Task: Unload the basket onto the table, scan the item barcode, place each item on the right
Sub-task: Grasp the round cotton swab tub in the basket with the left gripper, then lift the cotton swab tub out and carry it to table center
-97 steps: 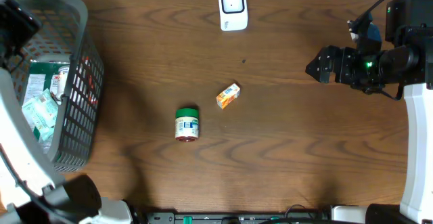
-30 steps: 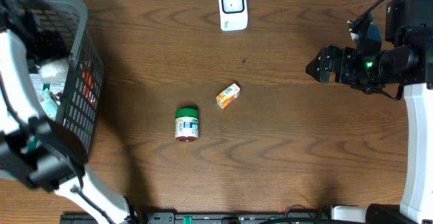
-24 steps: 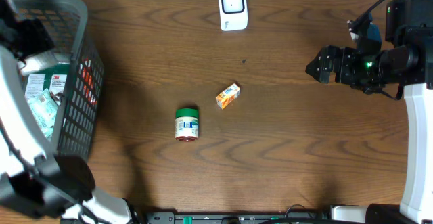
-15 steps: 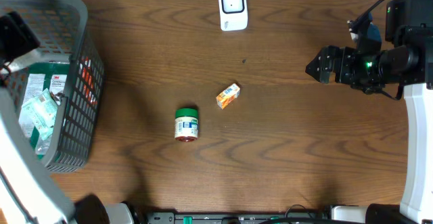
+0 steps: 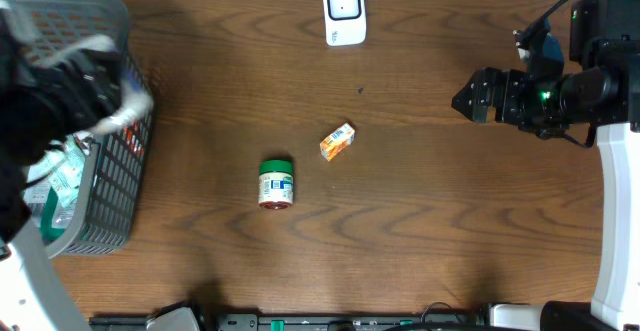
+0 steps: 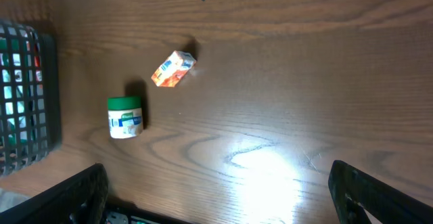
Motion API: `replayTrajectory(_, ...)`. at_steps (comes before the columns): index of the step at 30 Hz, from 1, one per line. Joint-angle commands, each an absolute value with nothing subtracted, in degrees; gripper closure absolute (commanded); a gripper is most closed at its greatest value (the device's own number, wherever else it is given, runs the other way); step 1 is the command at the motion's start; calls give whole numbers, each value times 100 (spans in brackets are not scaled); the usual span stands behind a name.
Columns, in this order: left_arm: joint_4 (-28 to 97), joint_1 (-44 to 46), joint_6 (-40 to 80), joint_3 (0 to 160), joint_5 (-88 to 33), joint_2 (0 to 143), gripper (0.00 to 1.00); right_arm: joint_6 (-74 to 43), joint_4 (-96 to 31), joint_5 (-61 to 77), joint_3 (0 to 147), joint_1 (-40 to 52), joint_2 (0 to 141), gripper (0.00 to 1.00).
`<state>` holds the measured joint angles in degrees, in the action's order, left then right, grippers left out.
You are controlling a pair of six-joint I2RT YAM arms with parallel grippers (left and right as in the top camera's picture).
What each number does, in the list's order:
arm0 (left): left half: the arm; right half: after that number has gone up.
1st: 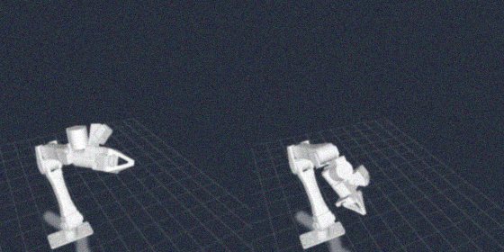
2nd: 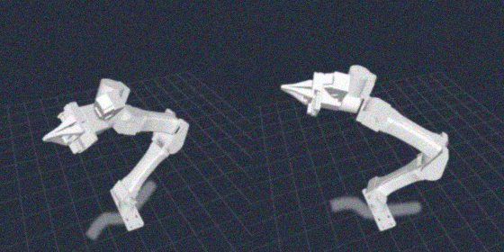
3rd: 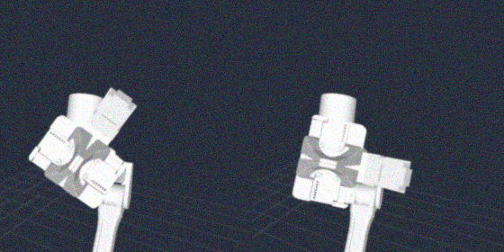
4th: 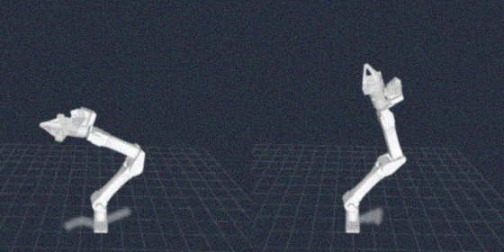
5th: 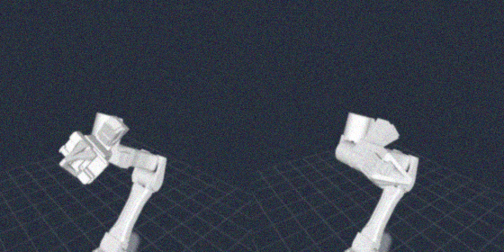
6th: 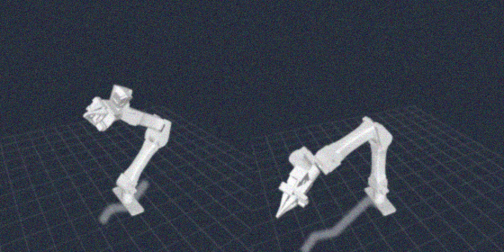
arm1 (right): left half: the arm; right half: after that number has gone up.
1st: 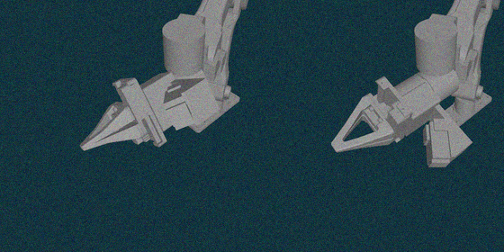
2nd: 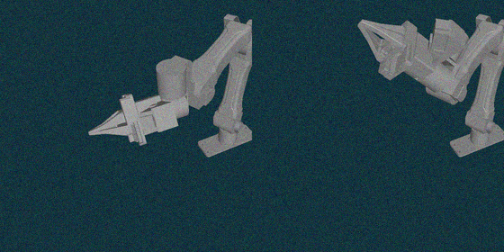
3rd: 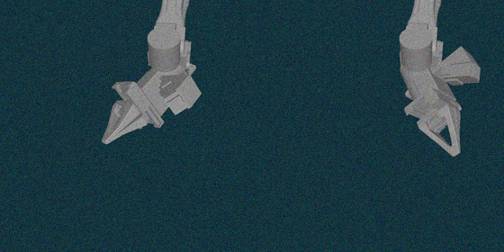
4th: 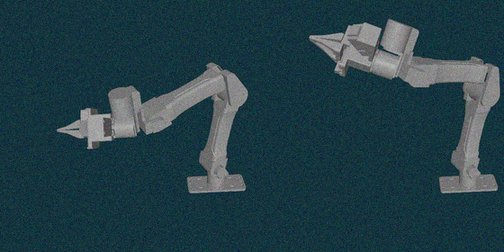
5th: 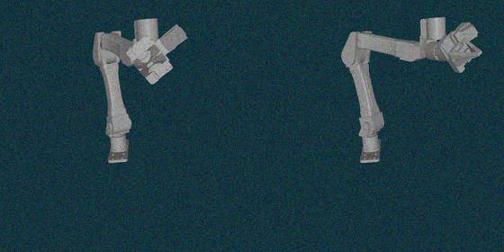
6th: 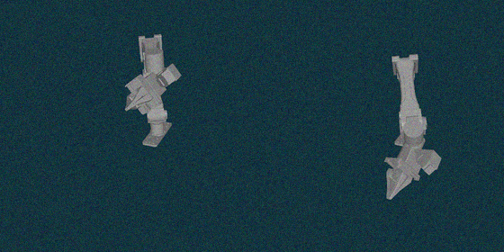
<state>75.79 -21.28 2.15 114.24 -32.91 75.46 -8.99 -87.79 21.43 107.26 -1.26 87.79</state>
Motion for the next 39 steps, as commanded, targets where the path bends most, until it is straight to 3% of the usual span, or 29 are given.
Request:
replayTrajectory(1,7800,-1592,158,11345,-3841,7609,36,-963,-8788,2189,10831,-54,8785,1)
replayTrajectory(14,7854,1094,-43,10495,-3830,8071,36,-961,-8788,2191,10831,-54,8785,1)
replayTrajectory(24,7614,2139,49,10318,-3721,8864,37,-961,-8788,2189,10831,-54,8785,1)
replayTrajectory(35,6799,3286,1424,10318,-1103,9179,37,-963,-8788,2191,10831,-54,8785,1)
replayTrajectory(39,6635,3664,1540,10289,-786,9271,37,-963,-8788,2189,10831,-54,8785,1)
